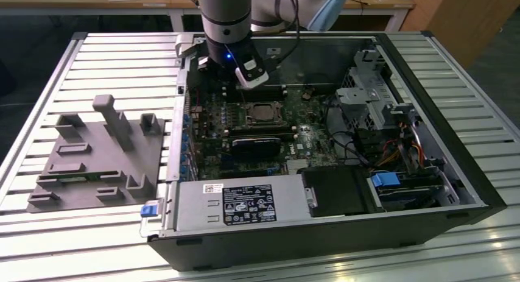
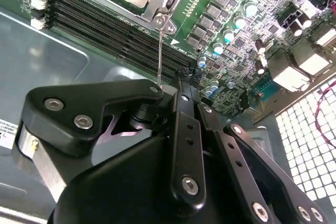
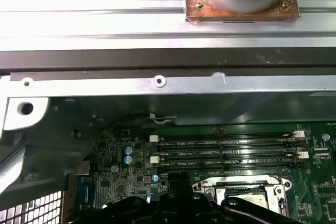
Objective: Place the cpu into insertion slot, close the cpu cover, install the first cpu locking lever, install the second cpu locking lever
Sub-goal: 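Install the first cpu locking lever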
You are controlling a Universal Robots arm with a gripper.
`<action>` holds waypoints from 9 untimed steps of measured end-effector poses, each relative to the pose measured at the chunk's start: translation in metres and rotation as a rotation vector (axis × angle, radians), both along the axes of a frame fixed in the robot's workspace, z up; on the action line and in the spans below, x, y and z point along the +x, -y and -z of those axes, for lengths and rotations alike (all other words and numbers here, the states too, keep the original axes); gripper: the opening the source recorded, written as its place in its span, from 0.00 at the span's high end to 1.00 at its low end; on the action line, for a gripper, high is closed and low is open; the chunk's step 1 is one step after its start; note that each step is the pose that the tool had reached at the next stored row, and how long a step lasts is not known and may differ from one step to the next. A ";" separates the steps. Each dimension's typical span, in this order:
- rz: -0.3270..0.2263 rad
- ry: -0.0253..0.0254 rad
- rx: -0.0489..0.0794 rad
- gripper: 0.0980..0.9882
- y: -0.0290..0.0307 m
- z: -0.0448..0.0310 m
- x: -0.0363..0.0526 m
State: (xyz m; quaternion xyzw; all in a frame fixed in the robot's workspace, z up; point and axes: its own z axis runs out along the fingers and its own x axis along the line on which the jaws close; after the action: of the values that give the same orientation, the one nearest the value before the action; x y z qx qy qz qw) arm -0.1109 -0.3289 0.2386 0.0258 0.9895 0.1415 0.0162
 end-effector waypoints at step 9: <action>0.006 0.0001 0.000 0.99 0.0000 0.0002 0.0150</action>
State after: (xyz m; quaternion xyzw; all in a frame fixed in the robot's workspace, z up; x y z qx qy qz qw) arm -0.0959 -0.3288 0.2385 0.0290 0.9894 0.1414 0.0167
